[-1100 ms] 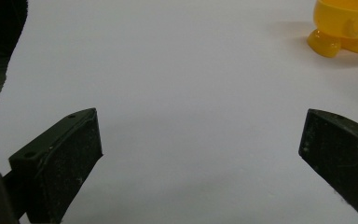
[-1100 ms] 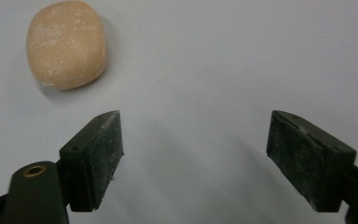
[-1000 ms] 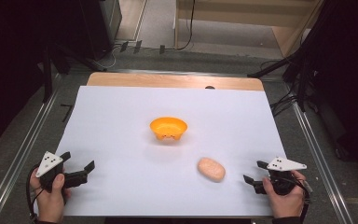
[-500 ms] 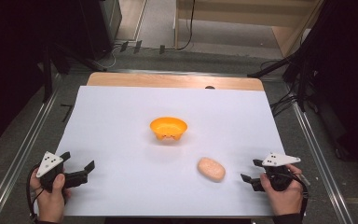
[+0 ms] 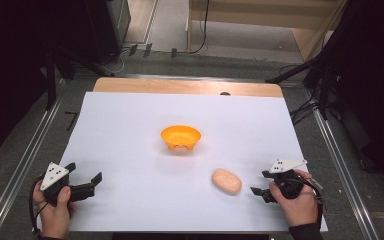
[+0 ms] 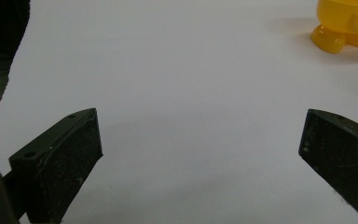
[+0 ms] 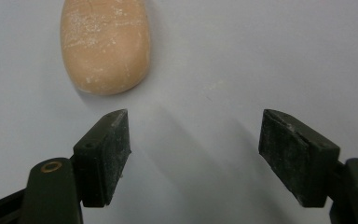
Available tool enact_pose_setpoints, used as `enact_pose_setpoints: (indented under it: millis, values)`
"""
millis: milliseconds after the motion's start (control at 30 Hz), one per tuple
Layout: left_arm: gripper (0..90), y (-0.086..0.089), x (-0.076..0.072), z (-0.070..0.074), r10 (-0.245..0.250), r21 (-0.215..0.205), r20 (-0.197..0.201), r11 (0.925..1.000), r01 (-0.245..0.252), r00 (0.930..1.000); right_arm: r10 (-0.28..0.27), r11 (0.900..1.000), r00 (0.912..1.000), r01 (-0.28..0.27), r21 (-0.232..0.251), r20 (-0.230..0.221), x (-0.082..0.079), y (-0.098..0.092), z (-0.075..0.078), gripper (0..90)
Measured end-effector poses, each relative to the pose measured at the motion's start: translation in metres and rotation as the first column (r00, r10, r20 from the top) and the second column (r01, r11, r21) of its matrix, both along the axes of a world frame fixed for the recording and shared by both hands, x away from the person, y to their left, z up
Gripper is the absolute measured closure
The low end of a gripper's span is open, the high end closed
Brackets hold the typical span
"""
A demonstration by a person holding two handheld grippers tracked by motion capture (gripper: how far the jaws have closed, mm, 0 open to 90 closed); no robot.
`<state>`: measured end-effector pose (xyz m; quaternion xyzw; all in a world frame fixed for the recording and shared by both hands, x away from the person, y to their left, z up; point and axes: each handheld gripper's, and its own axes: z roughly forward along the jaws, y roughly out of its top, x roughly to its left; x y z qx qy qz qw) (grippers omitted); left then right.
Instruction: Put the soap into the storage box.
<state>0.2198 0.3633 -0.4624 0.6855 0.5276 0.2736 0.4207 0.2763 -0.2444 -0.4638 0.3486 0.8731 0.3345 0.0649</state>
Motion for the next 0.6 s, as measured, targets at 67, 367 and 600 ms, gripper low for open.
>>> enact_pose_setpoints:
  millis: [67, 367, 600]
  values:
    - [0.0, 0.0, 0.0, 0.0, 0.001, 0.001, 0.0, 1.0, -0.001, 1.0, 0.012, 1.0, 0.9999, -0.012, 0.0, -0.004, 0.001, 0.002, 0.0, 25.4]
    - [0.0, -0.001, 0.0, 0.0, -0.001, 0.009, 0.001, 1.0, 0.001, 1.0, 0.045, 0.999, 0.9987, -0.045, 0.003, -0.025, 0.007, 0.018, 0.003, 25.1]
    - [0.0, -0.002, 0.0, 0.0, -0.003, 0.013, 0.0, 0.9999, 0.003, 1.0, 0.073, 0.997, 0.9967, -0.073, 0.004, -0.035, 0.012, 0.03, 0.007, 25.2]
